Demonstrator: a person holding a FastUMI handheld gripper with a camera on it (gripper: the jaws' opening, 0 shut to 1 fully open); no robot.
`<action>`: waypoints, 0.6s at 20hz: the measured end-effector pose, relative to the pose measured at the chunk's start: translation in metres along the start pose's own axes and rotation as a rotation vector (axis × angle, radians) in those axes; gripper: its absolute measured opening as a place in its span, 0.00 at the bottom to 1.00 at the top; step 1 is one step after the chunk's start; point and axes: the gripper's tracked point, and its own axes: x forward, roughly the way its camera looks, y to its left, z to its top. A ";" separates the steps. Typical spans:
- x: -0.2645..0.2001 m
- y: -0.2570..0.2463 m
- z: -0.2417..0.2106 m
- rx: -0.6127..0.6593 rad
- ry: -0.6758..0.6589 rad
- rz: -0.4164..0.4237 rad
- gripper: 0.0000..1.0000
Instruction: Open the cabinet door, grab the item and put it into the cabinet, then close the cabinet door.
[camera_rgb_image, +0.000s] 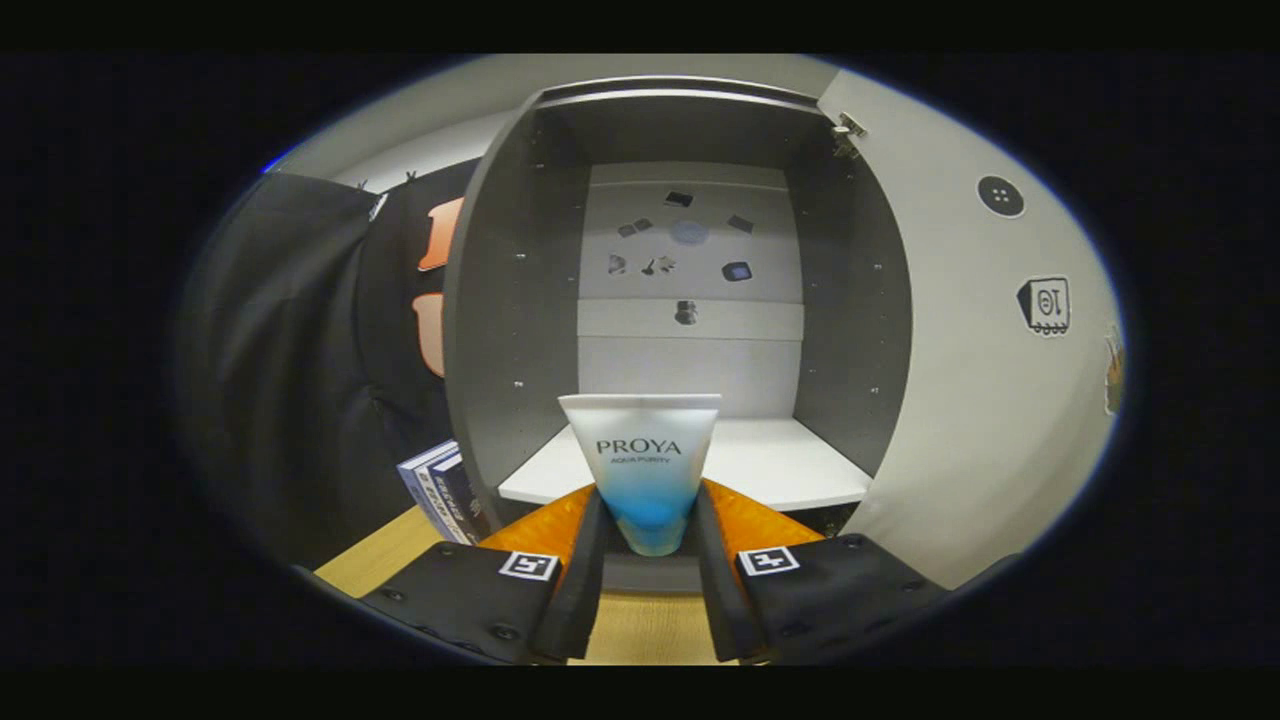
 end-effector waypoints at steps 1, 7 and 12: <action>0.010 -0.005 0.003 0.004 -0.001 -0.021 0.52; 0.073 -0.030 0.001 0.024 0.026 -0.090 0.52; 0.111 -0.038 -0.010 0.043 0.076 -0.086 0.52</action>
